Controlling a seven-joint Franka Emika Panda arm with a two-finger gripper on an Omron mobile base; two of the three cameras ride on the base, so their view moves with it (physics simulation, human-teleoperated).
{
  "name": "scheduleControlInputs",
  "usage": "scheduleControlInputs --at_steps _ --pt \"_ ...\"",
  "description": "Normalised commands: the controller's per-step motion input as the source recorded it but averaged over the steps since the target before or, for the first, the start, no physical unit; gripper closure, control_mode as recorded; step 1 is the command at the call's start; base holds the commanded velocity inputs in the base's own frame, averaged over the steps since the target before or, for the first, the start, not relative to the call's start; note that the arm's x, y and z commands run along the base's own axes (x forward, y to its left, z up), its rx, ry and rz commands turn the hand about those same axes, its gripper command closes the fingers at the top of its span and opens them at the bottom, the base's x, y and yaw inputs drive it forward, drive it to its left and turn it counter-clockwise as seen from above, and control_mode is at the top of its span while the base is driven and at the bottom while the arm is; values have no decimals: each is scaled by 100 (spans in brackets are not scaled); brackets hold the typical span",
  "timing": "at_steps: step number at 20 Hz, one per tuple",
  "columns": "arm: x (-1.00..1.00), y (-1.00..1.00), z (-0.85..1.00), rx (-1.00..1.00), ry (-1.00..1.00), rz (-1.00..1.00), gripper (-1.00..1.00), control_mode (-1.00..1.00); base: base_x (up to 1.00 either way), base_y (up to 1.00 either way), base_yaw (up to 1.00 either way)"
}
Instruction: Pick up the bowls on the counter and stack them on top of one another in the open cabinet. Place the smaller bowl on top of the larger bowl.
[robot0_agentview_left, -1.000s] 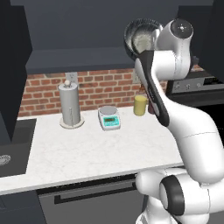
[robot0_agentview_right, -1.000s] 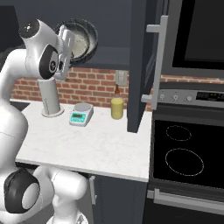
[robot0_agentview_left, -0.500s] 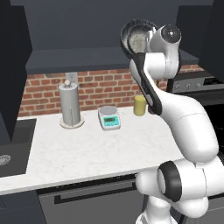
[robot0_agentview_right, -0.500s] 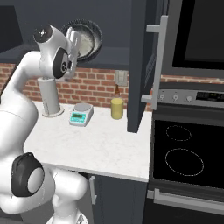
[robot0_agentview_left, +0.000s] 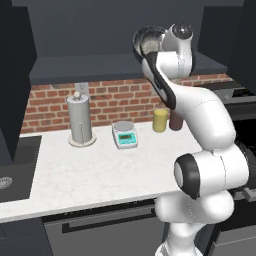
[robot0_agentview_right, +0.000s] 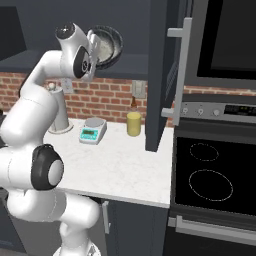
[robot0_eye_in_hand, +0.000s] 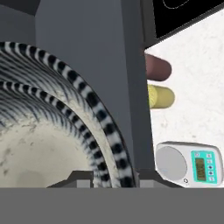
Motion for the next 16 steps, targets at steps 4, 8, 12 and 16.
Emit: scheduleControlInputs --at_steps 4,8,12,16 --pt "61 0 -19 0 2 2 100 -100 0 0 0" --pt "58 0 -35 0 0 3 100 -100 0 0 0" --pt "49 0 -40 0 0 3 100 -100 0 0 0" --pt "34 0 -49 0 0 4 100 -100 0 0 0"
